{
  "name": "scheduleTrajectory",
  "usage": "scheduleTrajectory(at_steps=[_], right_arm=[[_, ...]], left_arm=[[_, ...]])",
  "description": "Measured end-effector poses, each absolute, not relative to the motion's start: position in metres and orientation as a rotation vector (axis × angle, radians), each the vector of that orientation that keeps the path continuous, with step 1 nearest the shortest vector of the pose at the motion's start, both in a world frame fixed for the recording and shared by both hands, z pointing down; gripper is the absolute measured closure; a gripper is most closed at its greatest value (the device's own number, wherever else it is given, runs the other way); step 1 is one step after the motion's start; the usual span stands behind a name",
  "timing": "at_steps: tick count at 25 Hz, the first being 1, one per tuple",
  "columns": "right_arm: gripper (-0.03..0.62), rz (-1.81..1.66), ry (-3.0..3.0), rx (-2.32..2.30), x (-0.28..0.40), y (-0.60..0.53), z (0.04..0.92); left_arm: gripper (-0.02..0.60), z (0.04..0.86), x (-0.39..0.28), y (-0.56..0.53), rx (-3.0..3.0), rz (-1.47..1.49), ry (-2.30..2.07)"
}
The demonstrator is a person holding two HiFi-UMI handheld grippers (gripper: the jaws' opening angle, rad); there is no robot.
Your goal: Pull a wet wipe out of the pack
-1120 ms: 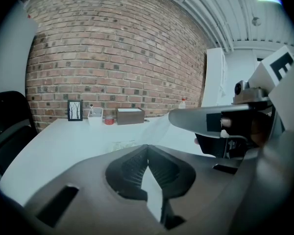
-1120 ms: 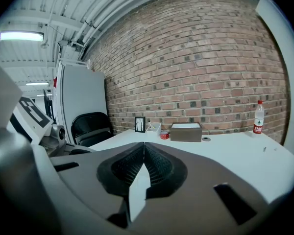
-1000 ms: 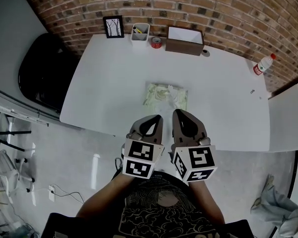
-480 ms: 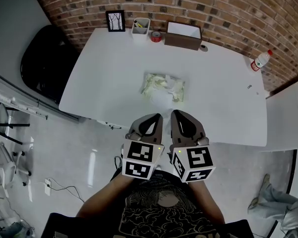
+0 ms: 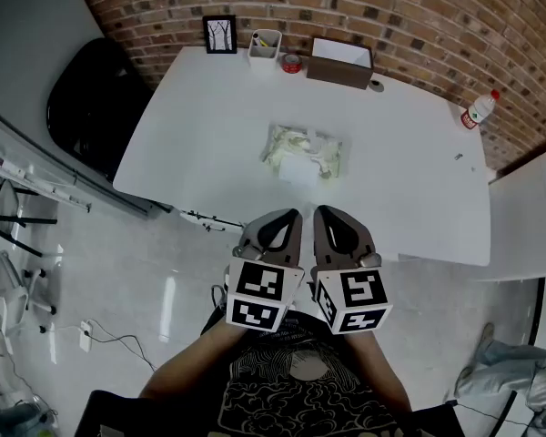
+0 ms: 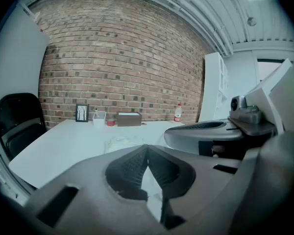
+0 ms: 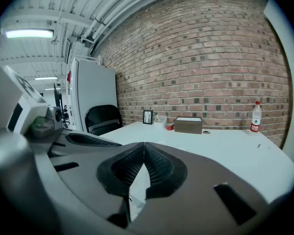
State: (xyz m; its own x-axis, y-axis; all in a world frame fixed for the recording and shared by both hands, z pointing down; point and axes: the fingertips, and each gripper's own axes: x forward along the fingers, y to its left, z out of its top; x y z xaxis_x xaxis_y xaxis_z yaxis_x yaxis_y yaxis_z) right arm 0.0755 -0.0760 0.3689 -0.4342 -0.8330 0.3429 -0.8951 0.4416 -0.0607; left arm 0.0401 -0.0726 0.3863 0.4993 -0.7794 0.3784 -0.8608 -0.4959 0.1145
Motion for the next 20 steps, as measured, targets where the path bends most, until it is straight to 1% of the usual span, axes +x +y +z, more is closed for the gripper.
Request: scheduleTrajectory(at_steps=[20], right_arm=[[0.577,0.329,-2.459,1.459,0.0666,-0.0679,0.372]], left_arm=[[0.569,0.3867,0.032,-0.0639,2.437,0.391,-1.413]])
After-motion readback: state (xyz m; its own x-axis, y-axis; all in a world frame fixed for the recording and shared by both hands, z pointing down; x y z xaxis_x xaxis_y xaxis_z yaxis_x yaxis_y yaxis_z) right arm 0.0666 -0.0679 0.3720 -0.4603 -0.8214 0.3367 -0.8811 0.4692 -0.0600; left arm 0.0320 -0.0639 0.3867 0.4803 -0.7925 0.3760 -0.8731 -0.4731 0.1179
